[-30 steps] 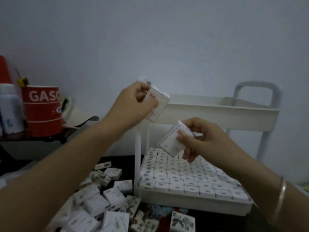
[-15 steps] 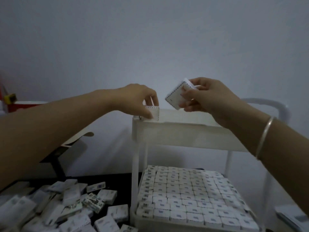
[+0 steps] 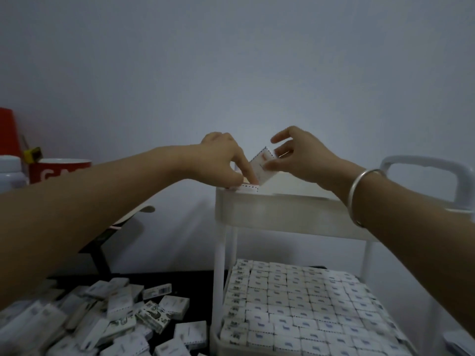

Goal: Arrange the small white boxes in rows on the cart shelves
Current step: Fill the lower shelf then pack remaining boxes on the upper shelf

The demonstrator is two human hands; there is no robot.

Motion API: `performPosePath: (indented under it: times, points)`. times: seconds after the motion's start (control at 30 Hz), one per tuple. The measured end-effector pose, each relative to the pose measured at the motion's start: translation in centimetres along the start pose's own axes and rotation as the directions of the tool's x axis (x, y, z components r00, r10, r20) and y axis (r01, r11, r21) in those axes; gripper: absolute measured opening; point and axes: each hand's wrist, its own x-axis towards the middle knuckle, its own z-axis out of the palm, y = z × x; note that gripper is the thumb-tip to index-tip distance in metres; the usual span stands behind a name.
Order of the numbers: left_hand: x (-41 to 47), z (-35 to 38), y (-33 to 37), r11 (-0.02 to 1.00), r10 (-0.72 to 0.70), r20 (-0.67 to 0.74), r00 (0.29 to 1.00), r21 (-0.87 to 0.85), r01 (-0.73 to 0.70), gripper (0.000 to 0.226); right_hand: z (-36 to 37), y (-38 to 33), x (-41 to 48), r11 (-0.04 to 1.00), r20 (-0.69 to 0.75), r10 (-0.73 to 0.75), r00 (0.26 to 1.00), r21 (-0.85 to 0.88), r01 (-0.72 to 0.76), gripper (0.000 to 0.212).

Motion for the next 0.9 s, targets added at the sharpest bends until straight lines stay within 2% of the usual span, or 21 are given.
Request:
performPosePath:
  times: [0.1,0.23,0.33,0.47,0.6,0.8,0.83,0.9]
  points:
    - [-0.6,0.2,0.1,0.999,0.001,-0.073,0.997,-0.054,-0.005,0.038,0.7,-0.2,0.2,0.998,0.092,-0.061,0.994,-0.02,0.063,0.03]
    - [-1.9,0.3,-0.2,0.98,-0.029,-0.262,0.965,-0.197,-0.024,0.035,1.2,-0.5,-0.1,0.989,0.254,-0.108,0.961,0.128,0.077,0.018]
    - [-2.8,0.7,-0.5,0.971,-0.07,-0.427,0.902,-0.234,-0.036,0.031,1.5,-0.7,-0.3,0.99,0.318,-0.11,0.942,0.115,0.077,0.017]
    - [-4.4,2.1,-0.6,0.95,-0.12,-0.536,0.836,-0.305,-0.06,0.03,2.6,-0.7,-0.4,0.994,0.388,-0.096,0.917,0.091,0.065,0.022]
    - [-6.2,3.7,-0.7,0.929,-0.177,-0.549,0.817,-0.366,-0.045,0.033,2.8,-0.6,-0.5,0.991,0.327,-0.027,0.945,0.129,-0.016,0.033]
    - [-10.9,7.4,-0.3,0.876,-0.286,-0.497,0.819,-0.482,0.013,0.03,3.1,-1.1,-1.2,0.999,0.241,-0.039,0.97,0.03,0.033,0.044]
    - [-11.9,8.3,-0.1,0.871,-0.291,-0.449,0.845,-0.49,0.04,0.029,3.2,-1.3,-1.3,0.999,0.224,-0.049,0.973,-0.003,0.051,0.044]
    - [-13.9,10.6,0.4,0.864,-0.276,-0.235,0.932,-0.485,0.134,0.025,3.2,-1.6,-1.6,0.988,0.147,-0.109,0.983,-0.093,0.123,0.045]
